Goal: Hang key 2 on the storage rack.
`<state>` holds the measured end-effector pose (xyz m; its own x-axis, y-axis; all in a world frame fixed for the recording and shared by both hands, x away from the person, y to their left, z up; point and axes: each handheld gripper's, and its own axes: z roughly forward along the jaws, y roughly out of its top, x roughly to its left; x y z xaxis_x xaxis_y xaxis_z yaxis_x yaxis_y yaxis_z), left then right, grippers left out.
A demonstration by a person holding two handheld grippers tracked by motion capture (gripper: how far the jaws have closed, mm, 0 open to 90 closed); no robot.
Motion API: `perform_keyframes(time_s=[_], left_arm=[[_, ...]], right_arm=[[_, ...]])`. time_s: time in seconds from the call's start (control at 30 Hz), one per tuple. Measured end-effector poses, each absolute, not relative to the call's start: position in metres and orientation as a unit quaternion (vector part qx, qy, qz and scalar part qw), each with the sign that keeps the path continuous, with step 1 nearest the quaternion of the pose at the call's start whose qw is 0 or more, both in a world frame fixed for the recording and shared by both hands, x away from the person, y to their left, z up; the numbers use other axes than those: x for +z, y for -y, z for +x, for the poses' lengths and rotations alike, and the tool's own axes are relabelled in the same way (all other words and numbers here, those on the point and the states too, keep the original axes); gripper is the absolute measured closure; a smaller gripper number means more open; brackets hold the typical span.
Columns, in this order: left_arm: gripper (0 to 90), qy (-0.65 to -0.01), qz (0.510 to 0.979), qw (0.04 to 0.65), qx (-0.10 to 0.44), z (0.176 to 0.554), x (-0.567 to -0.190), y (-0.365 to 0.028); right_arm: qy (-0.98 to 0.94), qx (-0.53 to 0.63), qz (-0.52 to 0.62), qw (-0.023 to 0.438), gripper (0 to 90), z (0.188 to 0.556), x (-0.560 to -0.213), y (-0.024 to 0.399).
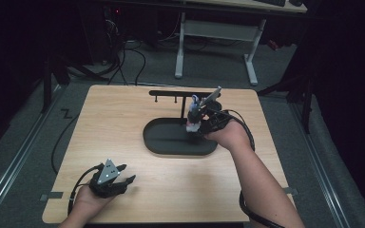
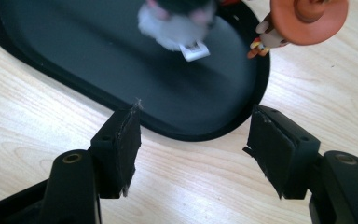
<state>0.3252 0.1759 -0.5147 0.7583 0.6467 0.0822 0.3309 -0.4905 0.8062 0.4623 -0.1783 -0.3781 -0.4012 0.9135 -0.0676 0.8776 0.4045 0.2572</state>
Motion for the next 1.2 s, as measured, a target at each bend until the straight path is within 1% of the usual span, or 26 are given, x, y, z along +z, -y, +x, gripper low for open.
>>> perform_keyframes(time_s=[0.47, 0.67, 0.83, 1.2], left_arm=[[45.6, -0.286, 0.845, 0.409, 0.191, 0.325, -0.516, -0.172], [45.6, -0.283, 0.85, 0.403, 0.189, 0.326, -0.518, -0.17], [45.6, -0.285, 0.849, 0.404, 0.187, 0.327, -0.518, -0.17], [45.6, -0.29, 0.85, 0.401, 0.179, 0.328, -0.521, -0.169]], right_arm=[[-0.832, 0.106, 0.539, 0.079, 33.8, 0.437, -0.404, 0.19], [-0.824, 0.128, 0.544, 0.093, 33.9, 0.419, -0.418, 0.198], [-0.827, 0.154, 0.528, 0.119, 32.8, 0.403, -0.432, 0.205], [-0.81, 0.224, 0.522, 0.145, 33.5, 0.361, -0.475, 0.218]])
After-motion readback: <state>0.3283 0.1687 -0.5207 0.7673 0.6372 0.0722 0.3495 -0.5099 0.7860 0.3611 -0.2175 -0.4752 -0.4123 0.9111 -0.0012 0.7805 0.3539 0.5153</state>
